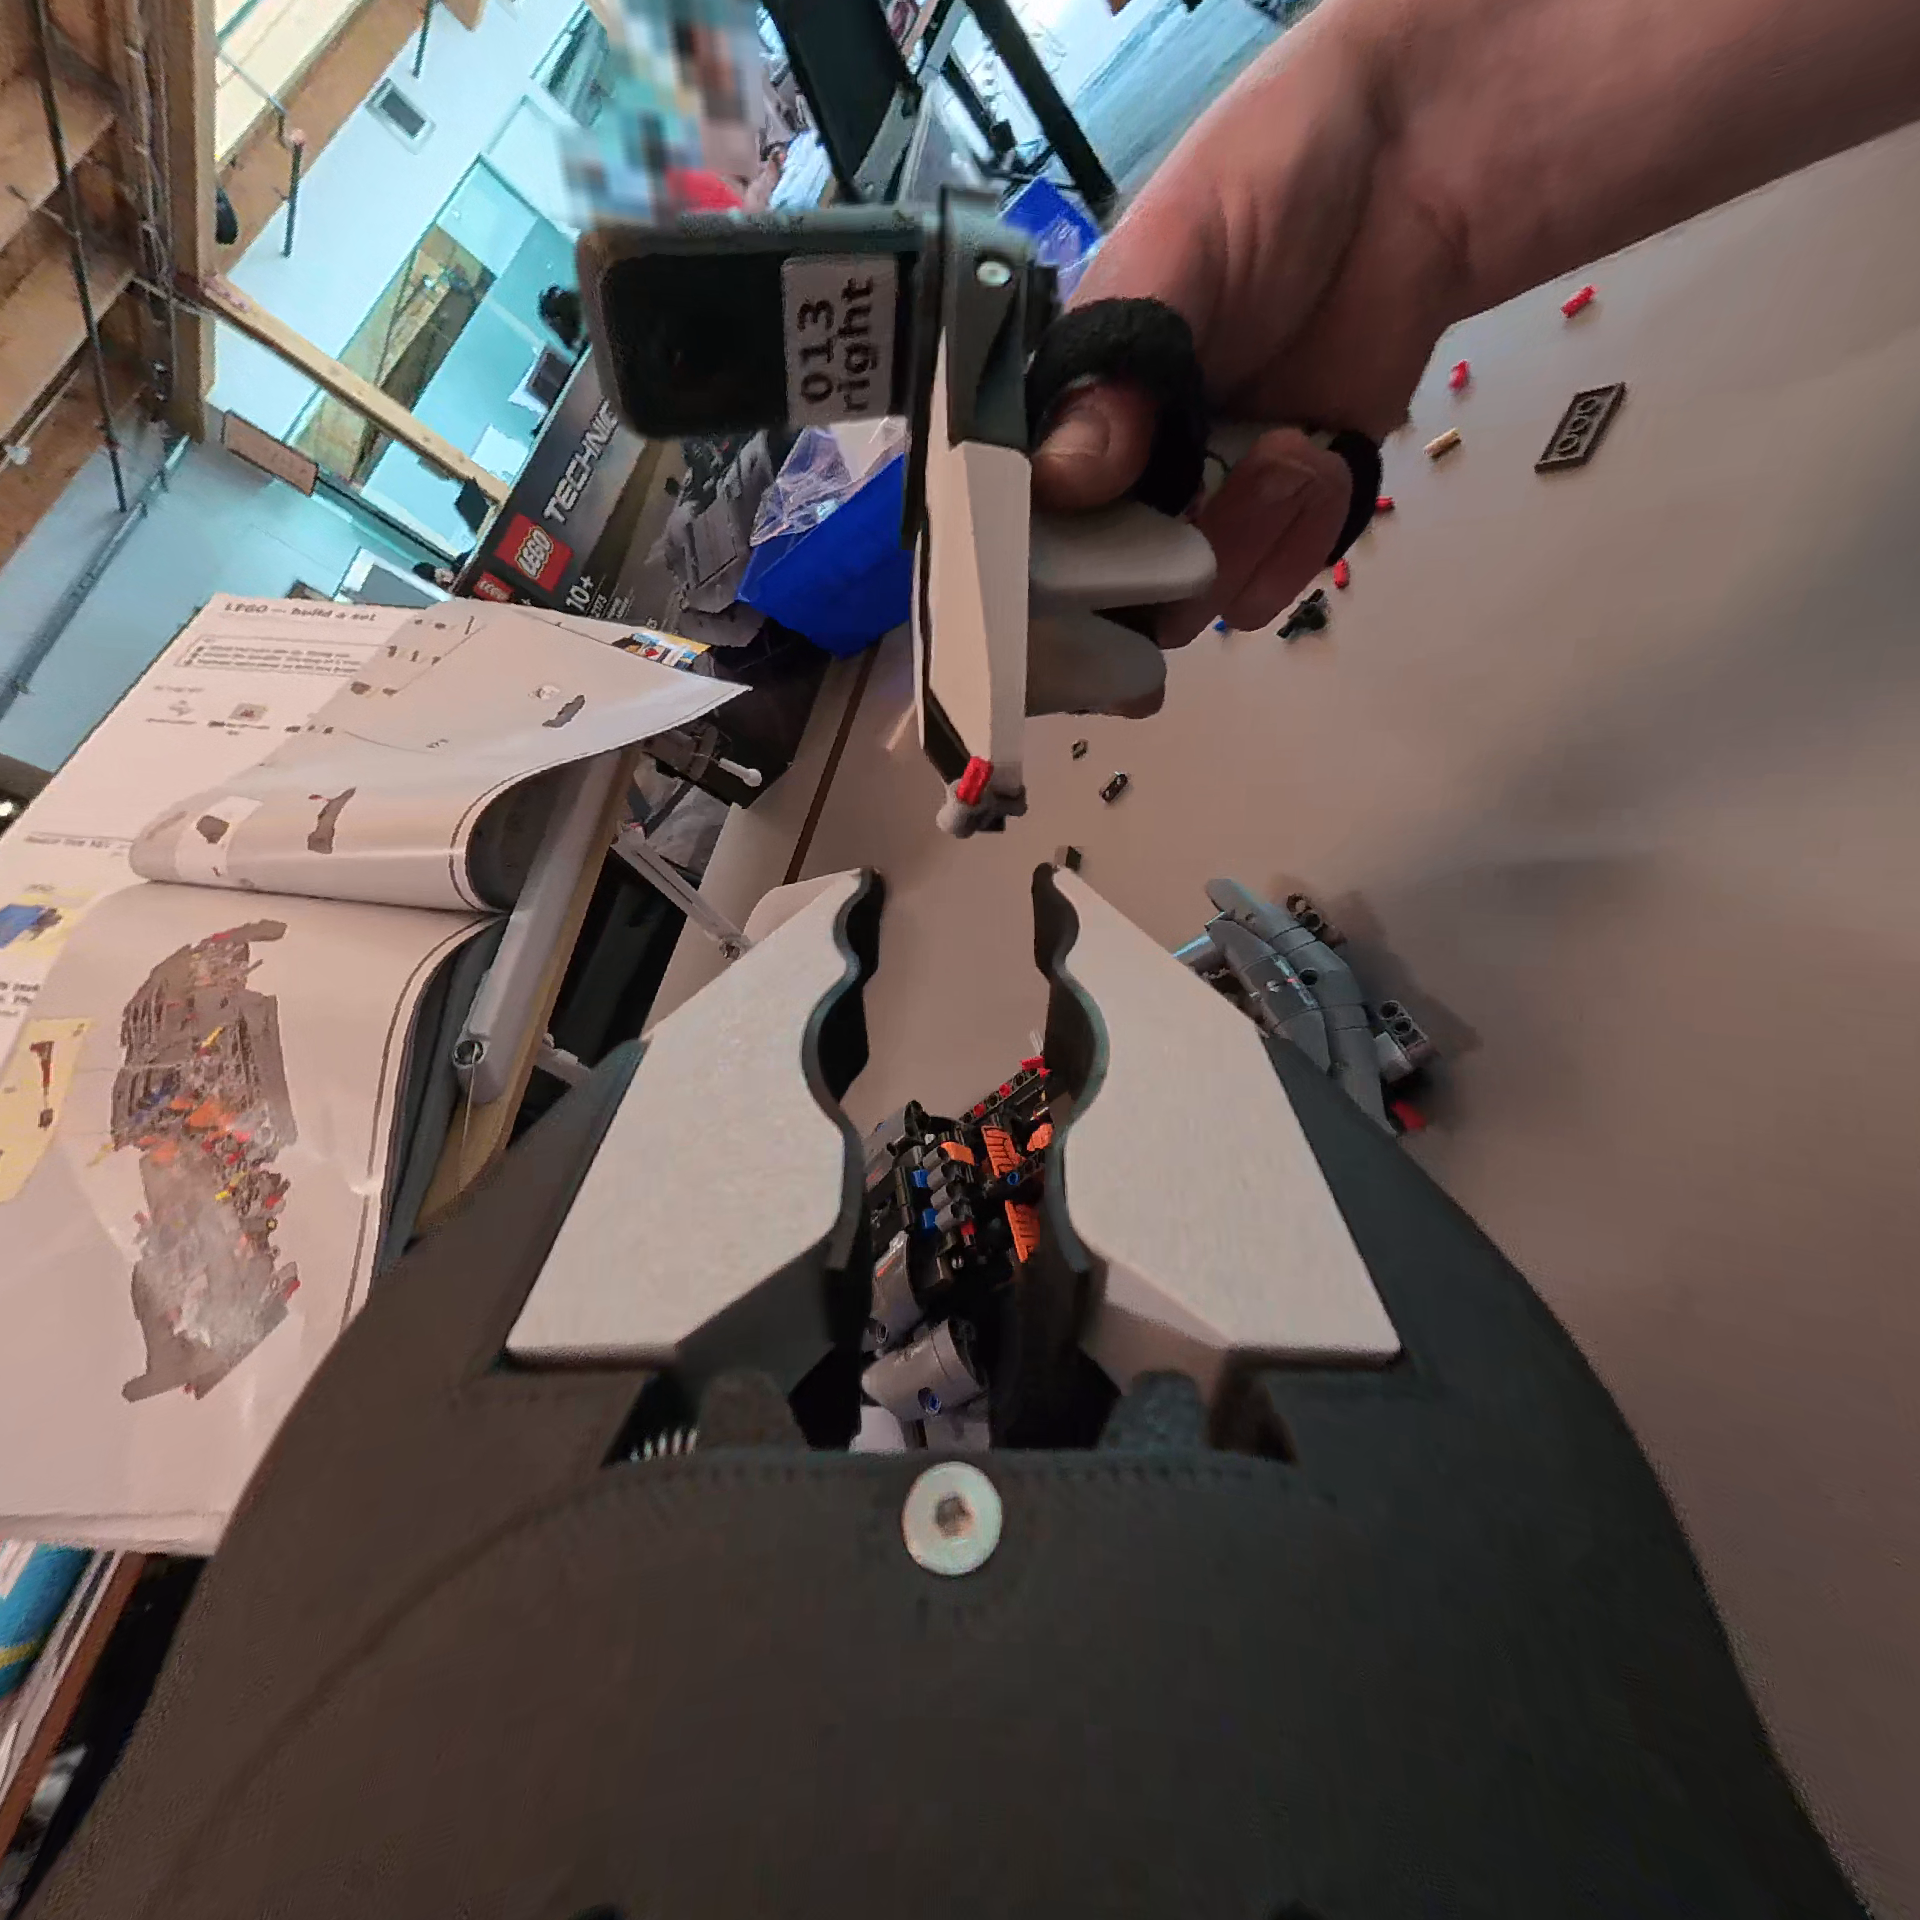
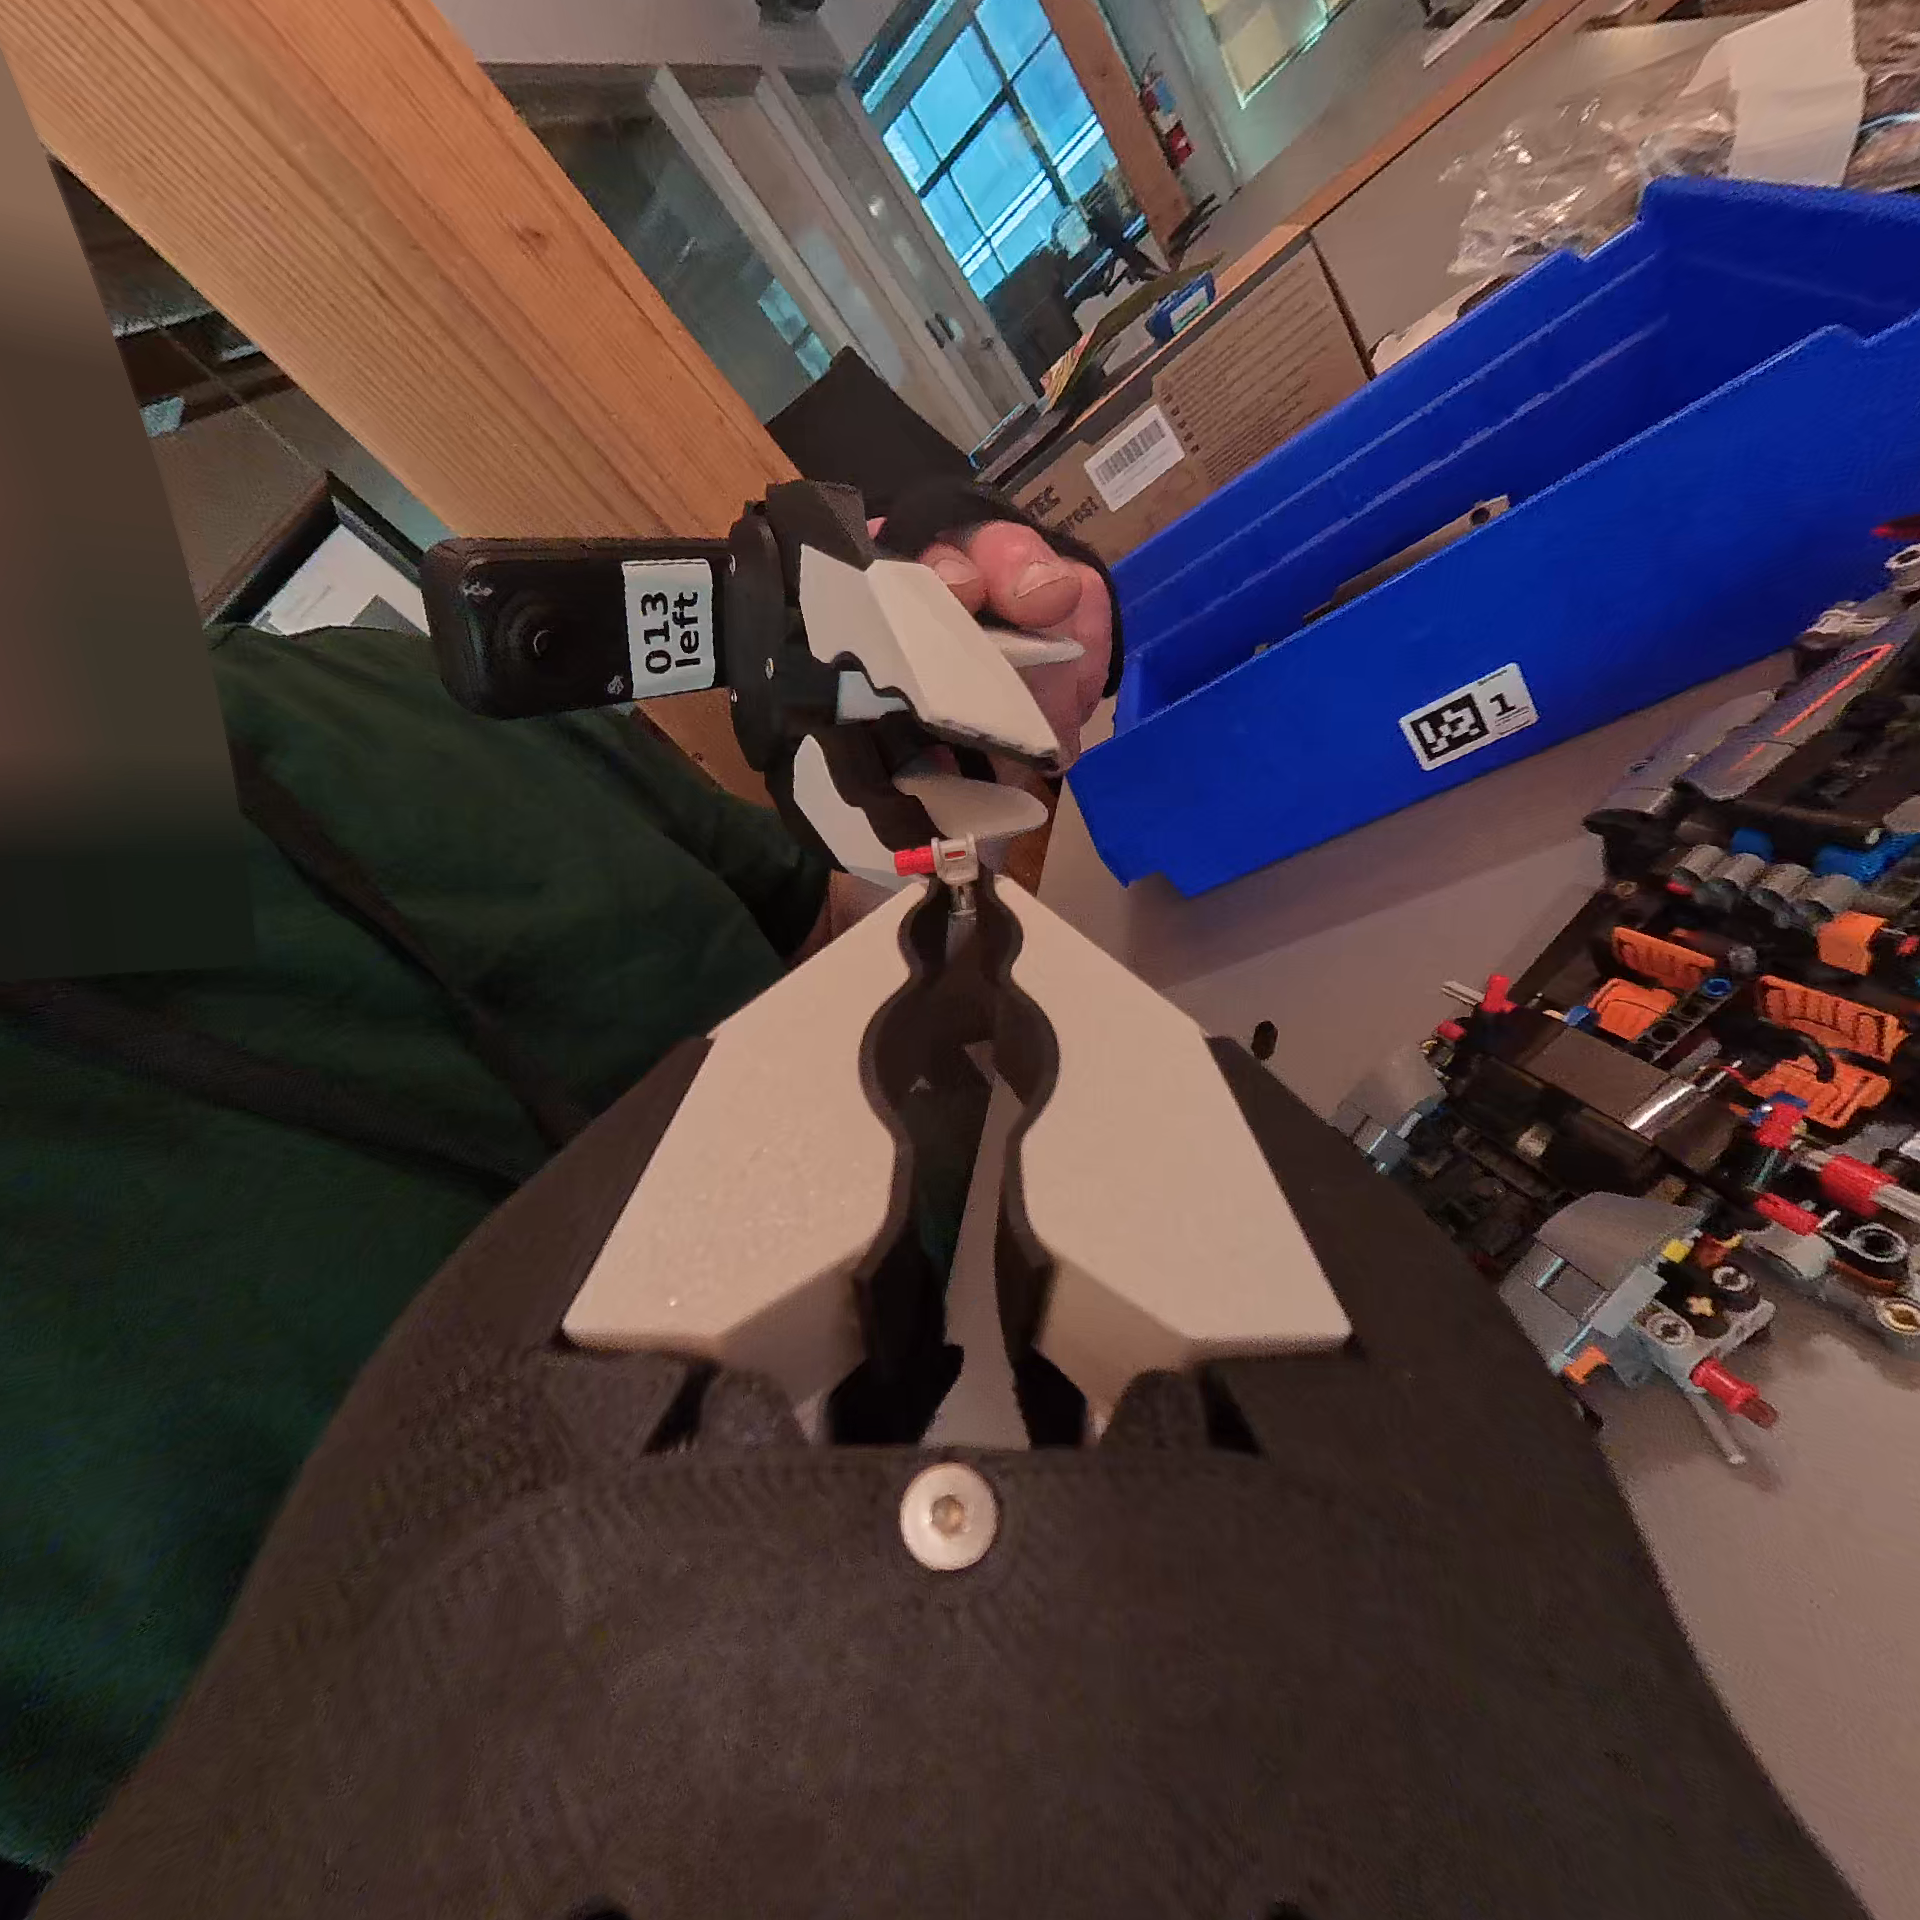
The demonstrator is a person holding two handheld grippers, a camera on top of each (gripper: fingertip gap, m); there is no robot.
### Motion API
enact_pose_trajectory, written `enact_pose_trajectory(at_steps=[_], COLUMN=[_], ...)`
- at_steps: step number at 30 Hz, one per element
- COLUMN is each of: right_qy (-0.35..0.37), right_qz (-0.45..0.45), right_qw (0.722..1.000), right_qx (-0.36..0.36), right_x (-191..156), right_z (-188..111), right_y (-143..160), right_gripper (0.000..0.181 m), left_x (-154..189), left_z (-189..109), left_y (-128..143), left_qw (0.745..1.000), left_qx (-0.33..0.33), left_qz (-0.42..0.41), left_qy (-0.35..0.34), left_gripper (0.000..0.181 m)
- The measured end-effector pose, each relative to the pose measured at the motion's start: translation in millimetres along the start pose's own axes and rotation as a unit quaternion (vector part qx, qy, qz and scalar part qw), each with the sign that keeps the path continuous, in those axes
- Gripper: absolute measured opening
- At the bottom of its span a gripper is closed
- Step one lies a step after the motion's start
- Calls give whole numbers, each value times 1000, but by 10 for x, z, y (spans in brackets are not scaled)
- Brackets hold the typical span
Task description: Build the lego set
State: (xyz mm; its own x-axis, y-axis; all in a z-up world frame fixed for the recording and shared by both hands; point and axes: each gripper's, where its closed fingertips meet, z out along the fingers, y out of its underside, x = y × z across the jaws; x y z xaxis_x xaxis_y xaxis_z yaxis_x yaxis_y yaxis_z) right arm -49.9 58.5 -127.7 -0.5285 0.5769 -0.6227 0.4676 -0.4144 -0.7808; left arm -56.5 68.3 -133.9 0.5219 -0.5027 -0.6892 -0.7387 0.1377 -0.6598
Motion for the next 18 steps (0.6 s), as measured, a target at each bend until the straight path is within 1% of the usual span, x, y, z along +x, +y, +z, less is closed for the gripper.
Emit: enact_pose_trajectory(at_steps=[5,9,10,14,18], right_qy=[-19,-37,-41,-64,-83], right_qz=[10,21,23,35,46], right_qw=[999,996,995,990,986], right_qx=[-36,-80,-90,-123,-140], right_x=[-21,-52,-58,-90,-116], right_z=[62,127,140,176,212], right_y=[101,254,291,434,534], right_gripper=[4,4,4,4,4], left_x=[62,268,334,492,591], left_z=[-58,-78,-87,-117,-147], left_y=[-81,-84,-74,-69,-62], left_qw=[999,996,994,993,993], left_qx=[11,6,1,-3,-5], left_qz=[33,55,59,49,32], left_qy=[21,76,91,112,113], left_gripper=[22,16,10,8,6])
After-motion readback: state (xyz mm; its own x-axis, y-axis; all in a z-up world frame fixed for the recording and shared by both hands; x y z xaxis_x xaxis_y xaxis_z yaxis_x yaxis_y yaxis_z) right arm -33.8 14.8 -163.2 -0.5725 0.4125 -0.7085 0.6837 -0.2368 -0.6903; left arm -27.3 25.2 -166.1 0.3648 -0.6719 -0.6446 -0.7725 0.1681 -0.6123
